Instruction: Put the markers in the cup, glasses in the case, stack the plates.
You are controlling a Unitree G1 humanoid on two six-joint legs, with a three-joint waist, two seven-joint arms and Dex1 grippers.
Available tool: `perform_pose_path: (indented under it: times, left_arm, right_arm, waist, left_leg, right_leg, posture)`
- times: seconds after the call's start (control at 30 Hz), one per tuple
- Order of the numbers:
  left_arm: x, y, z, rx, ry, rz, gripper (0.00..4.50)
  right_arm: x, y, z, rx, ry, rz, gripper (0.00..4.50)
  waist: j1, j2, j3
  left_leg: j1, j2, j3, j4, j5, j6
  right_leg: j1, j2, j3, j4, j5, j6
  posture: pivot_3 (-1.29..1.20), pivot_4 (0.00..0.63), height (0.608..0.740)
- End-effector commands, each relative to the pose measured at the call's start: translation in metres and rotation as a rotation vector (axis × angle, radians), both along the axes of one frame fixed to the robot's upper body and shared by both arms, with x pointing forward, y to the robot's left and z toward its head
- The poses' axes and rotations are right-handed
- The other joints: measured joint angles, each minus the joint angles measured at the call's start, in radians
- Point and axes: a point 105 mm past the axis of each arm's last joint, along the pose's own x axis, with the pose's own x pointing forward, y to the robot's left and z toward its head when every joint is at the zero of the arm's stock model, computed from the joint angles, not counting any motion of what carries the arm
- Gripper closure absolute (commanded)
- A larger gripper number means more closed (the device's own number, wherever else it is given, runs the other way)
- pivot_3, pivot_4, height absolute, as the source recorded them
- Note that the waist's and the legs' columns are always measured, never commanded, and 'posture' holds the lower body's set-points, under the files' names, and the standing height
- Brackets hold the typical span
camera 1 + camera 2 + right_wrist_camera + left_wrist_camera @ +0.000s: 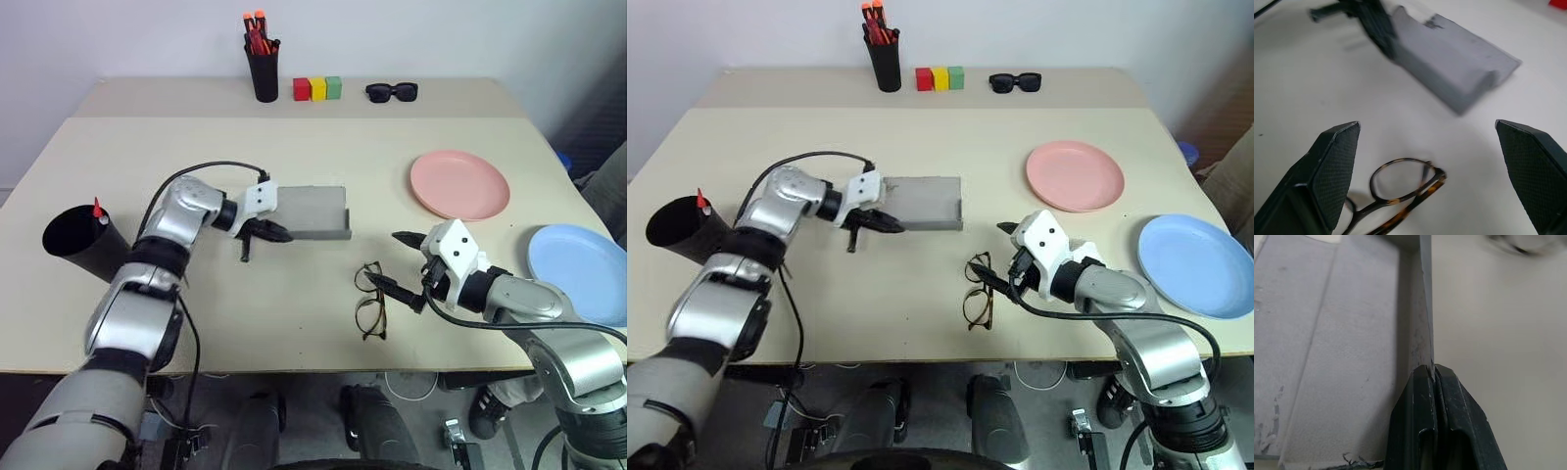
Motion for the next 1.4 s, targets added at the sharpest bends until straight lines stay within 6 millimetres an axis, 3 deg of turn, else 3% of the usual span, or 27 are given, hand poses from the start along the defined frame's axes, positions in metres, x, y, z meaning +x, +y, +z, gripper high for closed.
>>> perform_pose_path:
  times: [0.03, 0.17, 0.27, 0.37, 0.5, 0.63, 0.73, 1.07, 1.4]
  left_arm:
    - [-0.023, -0.004, 0.021, -0.046, -0.017, -0.048, 4.48]
    - [-0.049, 0.000, 0.011, -0.021, 0.025, -0.037, 4.48]
    - [-0.058, 0.002, 0.004, 0.005, 0.046, -0.007, 4.48]
    - [-0.058, -0.002, 0.007, -0.015, 0.043, 0.016, 3.67]
    - [-0.049, -0.006, 0.015, -0.062, -0.034, 0.042, 1.72]
    - [-0.043, -0.014, 0.035, -0.206, -0.133, 0.075, 1.72]
    - [-0.054, -0.017, 0.044, -0.300, -0.155, 0.074, 1.72]
    - [-0.116, -0.013, 0.014, -0.371, -0.169, 0.016, 1.72]
    - [-0.126, -0.011, 0.006, -0.414, -0.156, 0.087, 1.72]
  right_arm:
    - [-0.002, 0.000, 0.009, -0.024, -0.006, 0.000, 0.00]
    - [-0.002, -0.001, 0.005, -0.027, 0.035, -0.002, 0.00]
    - [-0.001, -0.003, 0.004, -0.033, 0.051, -0.003, 0.00]
    - [0.000, -0.006, 0.002, -0.044, 0.075, -0.014, 0.00]
    - [-0.001, -0.010, 0.000, -0.044, 0.127, -0.039, 0.00]
    - [-0.007, -0.015, 0.000, 0.013, 0.207, -0.069, 0.00]
    - [-0.014, -0.018, -0.006, 0.047, 0.304, -0.101, 0.00]
    - [-0.027, -0.012, -0.021, 0.360, 0.589, -0.163, 0.00]
    - [-0.020, -0.001, -0.039, 0.485, 0.727, -0.225, 0.00]
  waist:
    - [0.005, 0.000, 0.000]
    - [0.005, 0.000, 0.000]
    - [0.004, 0.000, 0.000]
    - [0.004, 0.000, 0.000]
    - [0.004, 0.000, 0.000]
    - [0.005, 0.000, 0.000]
    - [0.004, 0.000, 0.000]
    - [0.005, 0.002, -0.001]
    - [0.001, 0.003, -0.002]
  left_leg:
    - [0.000, 0.000, 0.000, 0.000, 0.000, 0.000]
    - [0.000, 0.000, 0.000, 0.001, 0.000, 0.000]
    - [0.000, 0.000, 0.000, 0.001, 0.000, 0.000]
    - [0.001, 0.000, 0.000, 0.001, 0.000, 0.000]
    - [0.001, 0.000, 0.001, 0.001, 0.000, 0.000]
    - [0.000, 0.000, 0.000, 0.001, 0.000, 0.000]
    - [0.000, 0.000, 0.000, 0.001, 0.000, 0.000]
    - [0.003, 0.002, 0.001, 0.000, 0.000, 0.000]
    - [0.003, 0.002, 0.002, -0.001, 0.000, 0.000]
  right_leg:
    - [0.000, -0.001, 0.000, 0.000, 0.000, 0.000]
    - [0.001, -0.001, 0.000, 0.000, 0.000, 0.000]
    - [0.001, 0.000, 0.000, 0.000, 0.000, 0.000]
    - [0.001, 0.000, 0.000, 0.000, -0.001, -0.001]
    - [0.001, 0.000, 0.000, 0.000, -0.001, -0.001]
    - [0.001, 0.000, 0.000, 0.000, 0.000, 0.000]
    - [0.001, 0.000, 0.000, -0.001, 0.000, 0.000]
    - [0.003, 0.000, 0.001, -0.001, -0.002, -0.005]
    - [0.003, 0.000, 0.001, -0.003, -0.002, -0.005]
  posture:
    - [0.00, 0.150, 0.740]
    - [0.00, 0.150, 0.740]
    - [0.00, 0.150, 0.740]
    - [0.00, 0.150, 0.740]
    - [0.00, 0.150, 0.740]
    - [0.00, 0.150, 0.740]
    - [0.00, 0.150, 0.740]
    - [0.00, 0.150, 0.740]
    - [0.00, 0.150, 0.740]
